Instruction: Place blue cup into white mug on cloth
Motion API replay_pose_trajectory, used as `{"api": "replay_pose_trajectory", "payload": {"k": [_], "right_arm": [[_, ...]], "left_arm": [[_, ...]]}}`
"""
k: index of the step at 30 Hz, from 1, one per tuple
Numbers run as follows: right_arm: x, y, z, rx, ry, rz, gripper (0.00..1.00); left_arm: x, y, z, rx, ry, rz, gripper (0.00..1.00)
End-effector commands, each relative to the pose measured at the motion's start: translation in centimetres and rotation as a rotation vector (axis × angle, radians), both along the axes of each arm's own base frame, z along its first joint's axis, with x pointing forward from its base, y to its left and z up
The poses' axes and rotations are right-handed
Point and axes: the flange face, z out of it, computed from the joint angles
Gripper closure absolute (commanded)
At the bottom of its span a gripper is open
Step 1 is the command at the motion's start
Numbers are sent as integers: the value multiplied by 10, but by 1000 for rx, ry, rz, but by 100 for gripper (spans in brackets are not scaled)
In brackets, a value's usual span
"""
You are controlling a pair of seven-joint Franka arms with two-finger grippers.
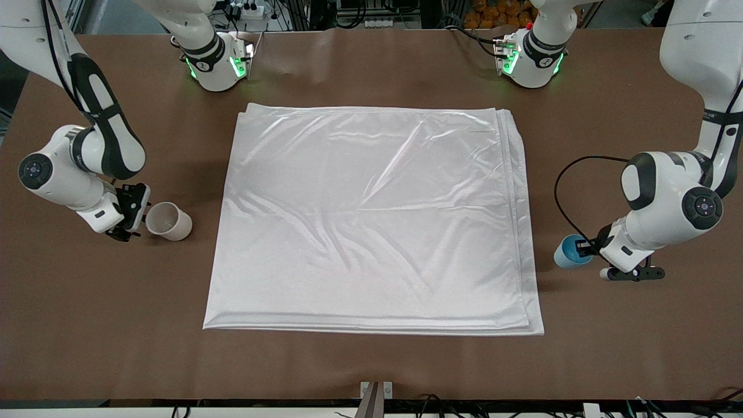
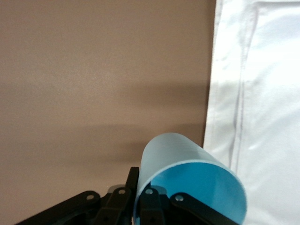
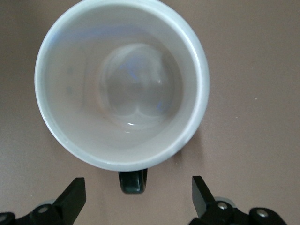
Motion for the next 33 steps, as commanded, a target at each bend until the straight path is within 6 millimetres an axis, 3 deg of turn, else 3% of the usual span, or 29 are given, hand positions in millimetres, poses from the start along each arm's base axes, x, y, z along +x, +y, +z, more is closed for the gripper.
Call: {"api": "replay_pose_trajectory", "payload": {"k": [1,12,16,22,28,33], "right_arm": [[-2,-2,-3,6,-6,17,0],[-4,0,-9,9,4,18,0],[-8,-5,-20,14,21,9,0],[-7,-6,-25,15,17,10,0],[-8,0,-27,23,22,17,9],[-9,5,-29,28,25,21,12]], "left_arm": [[-8,-9,36,23,7,-19,100],[-1,-24,138,27,63,-39,100],[1,-28,169,29,68,-51,100],[-13,-40,215,39,34,-86,100],[-20,-57,223,34,52,-103,100],[-19,-53,222,35,53,-103,100]]}}
